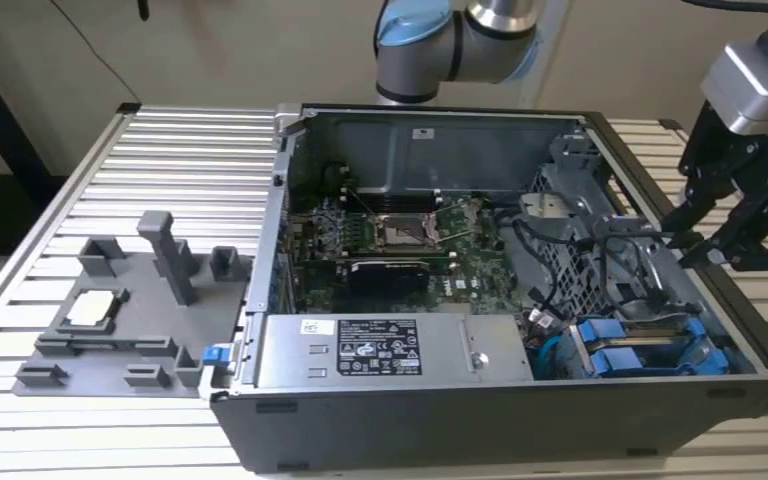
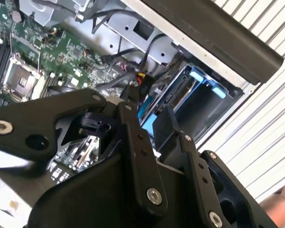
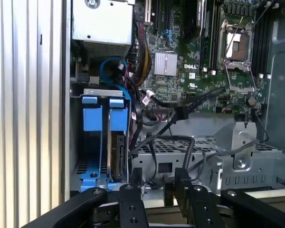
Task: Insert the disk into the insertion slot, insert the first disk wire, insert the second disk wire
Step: 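Insert the first disk wire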
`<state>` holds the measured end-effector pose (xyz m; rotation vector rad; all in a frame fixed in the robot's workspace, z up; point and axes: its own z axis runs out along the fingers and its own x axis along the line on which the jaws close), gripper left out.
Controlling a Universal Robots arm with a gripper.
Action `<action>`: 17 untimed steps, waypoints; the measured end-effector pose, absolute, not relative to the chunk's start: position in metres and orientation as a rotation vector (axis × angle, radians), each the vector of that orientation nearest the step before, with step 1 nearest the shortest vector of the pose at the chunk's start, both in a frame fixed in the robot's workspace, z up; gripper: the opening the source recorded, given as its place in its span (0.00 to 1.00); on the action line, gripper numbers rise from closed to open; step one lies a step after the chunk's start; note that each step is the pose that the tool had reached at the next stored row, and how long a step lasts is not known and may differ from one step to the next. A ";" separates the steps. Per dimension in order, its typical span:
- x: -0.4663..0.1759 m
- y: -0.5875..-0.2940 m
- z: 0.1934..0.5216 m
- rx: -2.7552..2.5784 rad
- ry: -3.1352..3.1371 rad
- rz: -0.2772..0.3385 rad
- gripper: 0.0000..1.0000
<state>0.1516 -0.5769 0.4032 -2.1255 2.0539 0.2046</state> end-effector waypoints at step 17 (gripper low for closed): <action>0.163 -0.571 0.401 -2.119 2.056 0.217 0.41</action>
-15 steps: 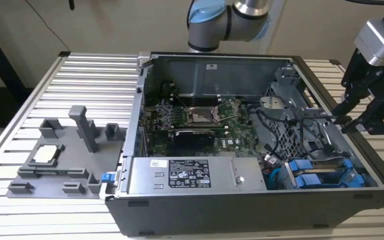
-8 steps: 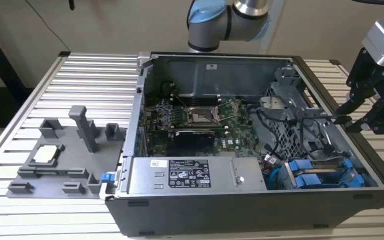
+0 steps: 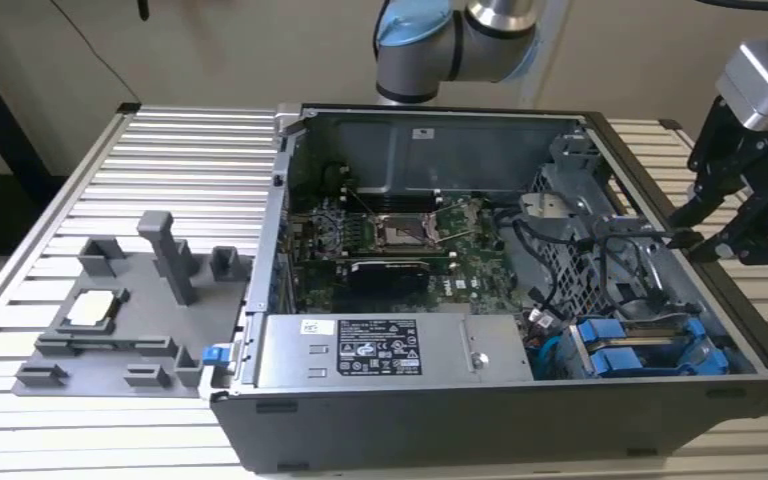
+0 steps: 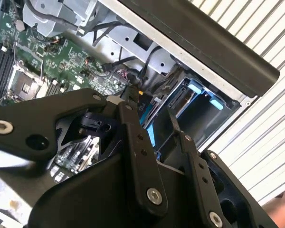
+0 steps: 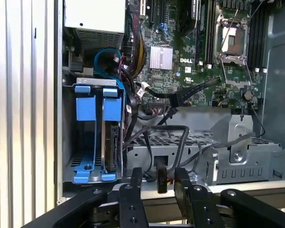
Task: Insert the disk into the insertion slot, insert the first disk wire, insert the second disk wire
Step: 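Insert the first disk wire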
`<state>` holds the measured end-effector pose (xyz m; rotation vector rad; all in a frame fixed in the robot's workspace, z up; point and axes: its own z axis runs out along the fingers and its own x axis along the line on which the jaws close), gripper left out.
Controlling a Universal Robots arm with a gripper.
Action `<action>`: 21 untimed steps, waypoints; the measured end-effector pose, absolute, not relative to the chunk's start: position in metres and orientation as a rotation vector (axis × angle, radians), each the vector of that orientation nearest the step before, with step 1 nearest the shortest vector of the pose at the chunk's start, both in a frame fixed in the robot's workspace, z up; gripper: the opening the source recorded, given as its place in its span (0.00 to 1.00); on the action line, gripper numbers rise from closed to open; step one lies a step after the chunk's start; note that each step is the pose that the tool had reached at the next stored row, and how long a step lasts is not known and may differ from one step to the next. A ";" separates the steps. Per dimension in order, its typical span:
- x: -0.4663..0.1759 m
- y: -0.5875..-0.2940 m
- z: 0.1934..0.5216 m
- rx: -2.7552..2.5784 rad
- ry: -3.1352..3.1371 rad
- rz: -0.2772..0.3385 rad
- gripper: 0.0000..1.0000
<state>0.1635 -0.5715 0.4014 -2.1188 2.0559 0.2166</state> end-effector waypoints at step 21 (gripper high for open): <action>0.163 -0.571 0.399 -2.150 2.085 0.162 0.19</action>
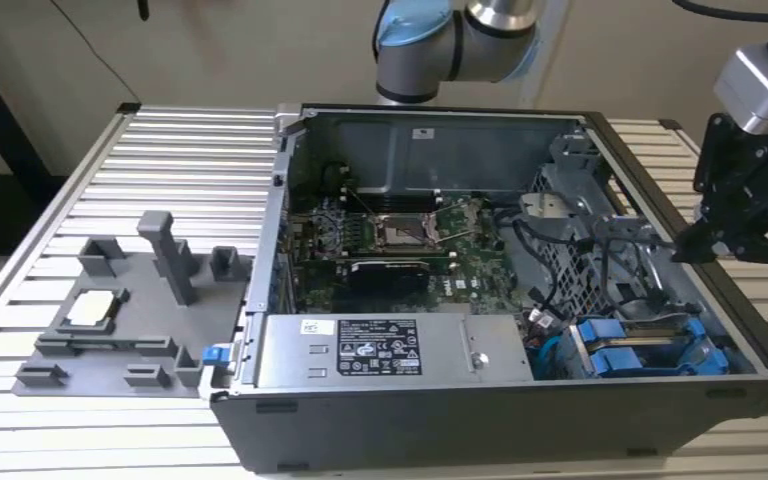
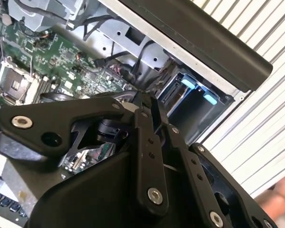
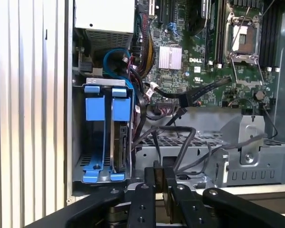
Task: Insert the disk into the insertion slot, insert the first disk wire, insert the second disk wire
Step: 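Insert the first disk wire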
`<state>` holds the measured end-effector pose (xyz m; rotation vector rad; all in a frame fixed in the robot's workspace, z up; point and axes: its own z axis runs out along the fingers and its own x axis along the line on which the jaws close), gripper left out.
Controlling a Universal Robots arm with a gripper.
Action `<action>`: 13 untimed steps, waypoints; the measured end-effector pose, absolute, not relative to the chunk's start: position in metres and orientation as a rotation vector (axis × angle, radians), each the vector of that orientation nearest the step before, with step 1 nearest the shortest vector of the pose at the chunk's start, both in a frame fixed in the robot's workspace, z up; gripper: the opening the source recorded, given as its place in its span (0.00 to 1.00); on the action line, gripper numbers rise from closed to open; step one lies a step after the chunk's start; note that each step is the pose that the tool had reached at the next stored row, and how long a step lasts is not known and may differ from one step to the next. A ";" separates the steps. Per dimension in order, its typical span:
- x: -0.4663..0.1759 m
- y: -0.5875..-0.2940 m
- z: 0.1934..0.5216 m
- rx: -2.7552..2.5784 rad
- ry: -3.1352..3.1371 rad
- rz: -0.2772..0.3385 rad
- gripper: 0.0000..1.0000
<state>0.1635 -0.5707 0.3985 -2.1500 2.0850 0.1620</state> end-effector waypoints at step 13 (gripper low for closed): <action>0.163 -0.570 0.379 -2.169 2.102 0.125 0.19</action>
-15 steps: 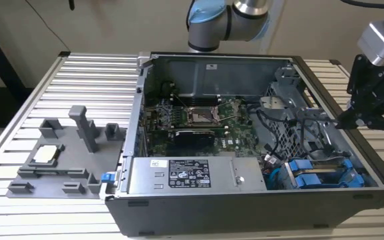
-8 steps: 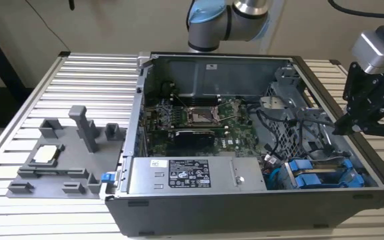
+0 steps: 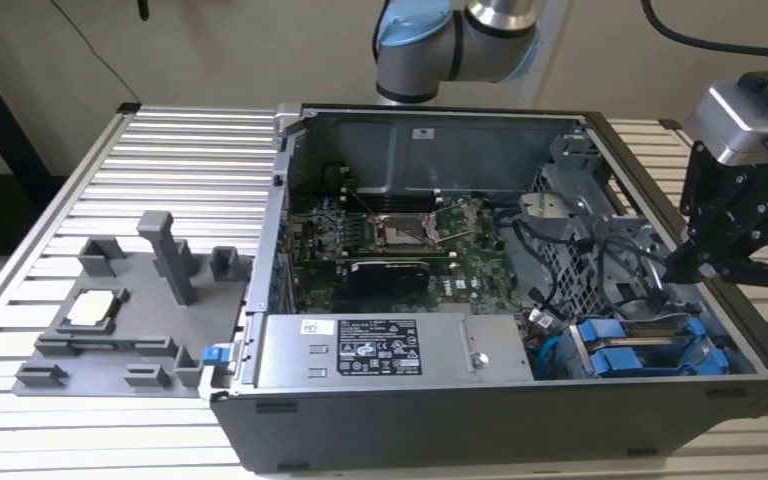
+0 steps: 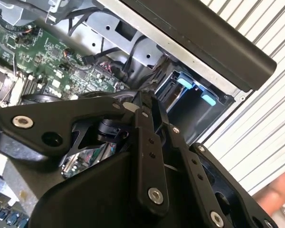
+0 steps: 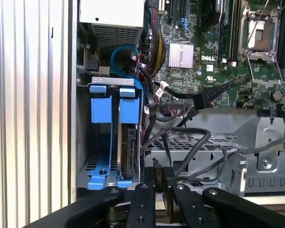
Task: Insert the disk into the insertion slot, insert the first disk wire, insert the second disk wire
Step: 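Insert the first disk wire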
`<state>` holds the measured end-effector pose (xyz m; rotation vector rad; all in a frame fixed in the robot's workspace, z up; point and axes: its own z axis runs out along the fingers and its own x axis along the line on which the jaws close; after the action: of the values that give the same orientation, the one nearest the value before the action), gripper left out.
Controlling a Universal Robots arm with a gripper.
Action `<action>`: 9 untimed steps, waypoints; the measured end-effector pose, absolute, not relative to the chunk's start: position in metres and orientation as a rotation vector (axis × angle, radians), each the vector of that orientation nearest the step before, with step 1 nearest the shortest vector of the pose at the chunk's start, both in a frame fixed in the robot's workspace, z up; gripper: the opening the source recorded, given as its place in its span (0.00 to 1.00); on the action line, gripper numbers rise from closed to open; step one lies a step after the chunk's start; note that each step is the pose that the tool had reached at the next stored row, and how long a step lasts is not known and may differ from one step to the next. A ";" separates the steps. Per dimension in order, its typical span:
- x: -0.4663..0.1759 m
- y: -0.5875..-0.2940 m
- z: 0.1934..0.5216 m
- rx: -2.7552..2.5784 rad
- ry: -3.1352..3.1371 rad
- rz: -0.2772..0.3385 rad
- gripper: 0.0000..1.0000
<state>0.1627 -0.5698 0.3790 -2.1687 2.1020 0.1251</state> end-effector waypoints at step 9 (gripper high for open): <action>0.162 -0.570 0.366 -2.168 2.099 0.105 0.19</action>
<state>0.1622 -0.5703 0.3657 -2.1678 2.0993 0.1049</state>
